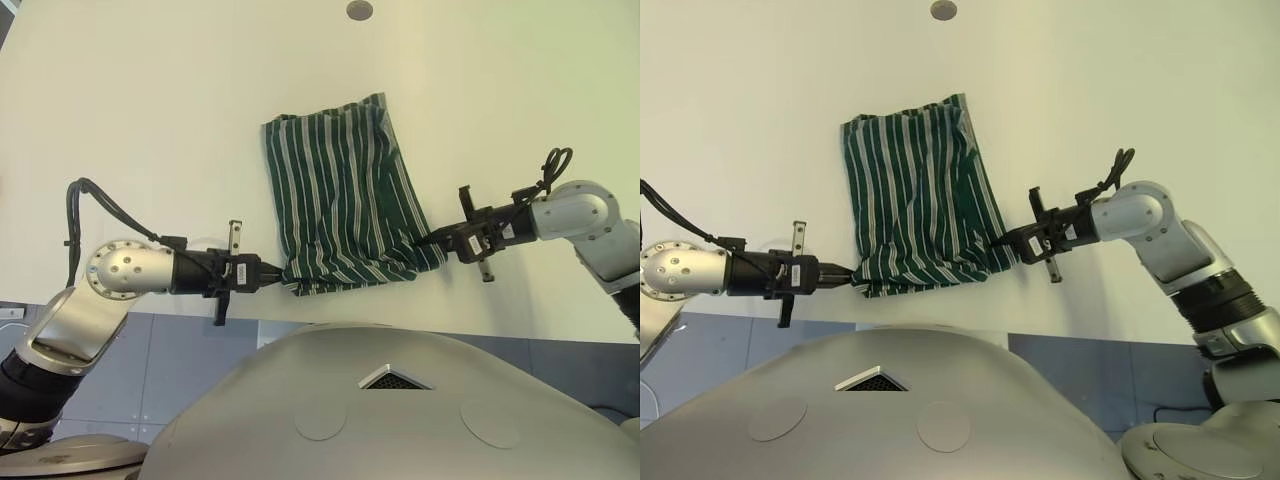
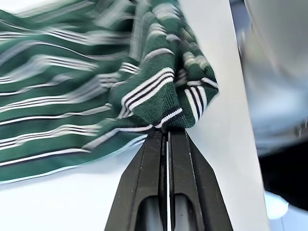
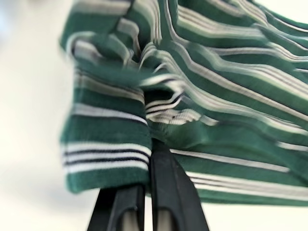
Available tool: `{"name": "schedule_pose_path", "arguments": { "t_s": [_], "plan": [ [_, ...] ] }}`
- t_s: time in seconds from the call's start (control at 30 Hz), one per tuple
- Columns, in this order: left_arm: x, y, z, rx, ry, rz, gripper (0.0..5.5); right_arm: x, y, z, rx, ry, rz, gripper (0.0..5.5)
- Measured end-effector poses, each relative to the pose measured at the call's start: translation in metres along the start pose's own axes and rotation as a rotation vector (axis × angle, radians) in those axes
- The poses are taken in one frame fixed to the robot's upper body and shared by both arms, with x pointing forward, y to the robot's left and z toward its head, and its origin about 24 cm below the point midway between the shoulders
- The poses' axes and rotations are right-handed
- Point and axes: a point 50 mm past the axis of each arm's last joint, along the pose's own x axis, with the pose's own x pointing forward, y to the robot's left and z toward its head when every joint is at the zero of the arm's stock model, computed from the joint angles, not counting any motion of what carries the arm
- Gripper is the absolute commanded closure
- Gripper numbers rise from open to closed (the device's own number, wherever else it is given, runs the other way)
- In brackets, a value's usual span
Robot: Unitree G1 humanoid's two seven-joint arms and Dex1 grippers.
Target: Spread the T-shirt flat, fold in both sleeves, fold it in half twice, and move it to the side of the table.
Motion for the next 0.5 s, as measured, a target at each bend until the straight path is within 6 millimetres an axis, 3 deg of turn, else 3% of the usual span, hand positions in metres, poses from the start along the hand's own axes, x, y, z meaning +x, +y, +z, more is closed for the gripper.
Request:
{"name": "schedule_pose_path", "arguments": {
  "t_s": [0.03, 0.13, 0.17, 0.27, 0.4, 0.5],
  "plan": [
    [-0.002, 0.007, 0.003, -0.027, -0.022, 0.031, 5.5, -0.003, -0.011, 0.007, 0.041, -0.031, -0.012, 5.49],
    [-0.009, 0.046, 0.002, -0.19, -0.084, 0.228, 5.5, -0.017, -0.071, 0.037, 0.104, -0.087, -0.114, 5.49],
    [-0.009, 0.055, 0.0, -0.233, -0.097, 0.277, 5.5, -0.018, -0.081, 0.038, 0.133, -0.089, -0.131, 5.49],
    [-0.004, 0.097, 0.002, -0.364, -0.173, 0.462, 5.5, -0.013, -0.118, 0.024, 0.309, -0.084, -0.247, 5.49],
    [0.003, 0.125, -0.006, -0.491, -0.184, 0.601, 5.5, 0.003, -0.147, 0.005, 0.437, -0.05, -0.378, 5.49],
    [0.004, 0.143, -0.008, -0.549, -0.183, 0.691, 5.27, 0.012, -0.165, -0.004, 0.523, -0.045, -0.483, 4.81]
  ]
}}
